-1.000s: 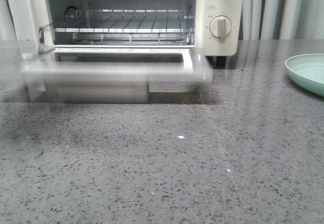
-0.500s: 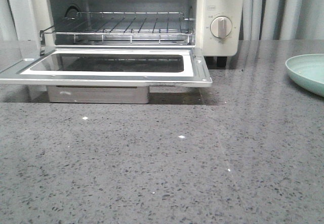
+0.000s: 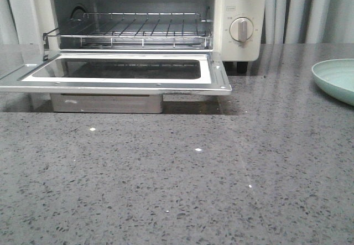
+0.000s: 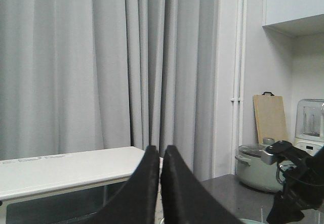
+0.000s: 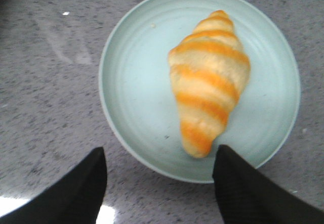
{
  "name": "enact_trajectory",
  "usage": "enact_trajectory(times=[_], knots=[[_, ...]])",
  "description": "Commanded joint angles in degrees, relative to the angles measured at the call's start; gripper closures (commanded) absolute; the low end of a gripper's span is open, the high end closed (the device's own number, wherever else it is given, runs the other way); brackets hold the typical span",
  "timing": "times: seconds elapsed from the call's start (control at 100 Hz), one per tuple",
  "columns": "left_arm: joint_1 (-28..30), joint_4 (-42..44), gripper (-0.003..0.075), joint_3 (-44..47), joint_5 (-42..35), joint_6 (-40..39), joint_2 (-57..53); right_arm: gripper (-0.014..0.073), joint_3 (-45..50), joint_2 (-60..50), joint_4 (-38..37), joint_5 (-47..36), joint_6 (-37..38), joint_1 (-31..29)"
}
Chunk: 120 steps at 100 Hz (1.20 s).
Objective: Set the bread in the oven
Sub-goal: 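Lower the right gripper onto the croissant on the plate and grasp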
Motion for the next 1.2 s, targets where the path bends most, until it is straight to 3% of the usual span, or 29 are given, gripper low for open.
enact_trajectory(times=[0.0,0.15,0.45,0.72,1.03,1.1,1.19], knots=[[0.09,-1.58,0.0742,-1.44,-0.33,-0.71,0.64,0.0221,-6.54,4.29,-3.00,2.15,-0.56,-0.07],[0.09,-1.35,0.0742,-1.44,-0.10,-0.71,0.64,0.0232,-12.62,11.61,-3.09,5.42,-0.56,-2.82],[0.09,-1.35,0.0742,-1.44,0.04,-0.71,0.64,0.0232,-13.79,19.72,-1.40,4.25,-0.56,-10.19],[0.09,-0.50,0.0742,-1.44,-0.07,-0.71,0.64,0.0232,-13.88,24.04,-1.25,-1.70,-0.56,-10.38],[0.09,-0.50,0.0742,-1.44,-0.07,-0.71,0.64,0.0236,-13.88,28.45,-2.21,-2.94,-0.56,-10.38],[0.09,-0.50,0.0742,-1.44,-0.07,-0.71,0.64,0.0274,-13.88,28.60,-2.21,-3.15,-0.56,-10.38],[0.09,-0.50,0.0742,-1.44,-0.43,-0.71,0.64,0.0410,-13.88,28.60,-2.43,-3.15,-0.56,-10.38]])
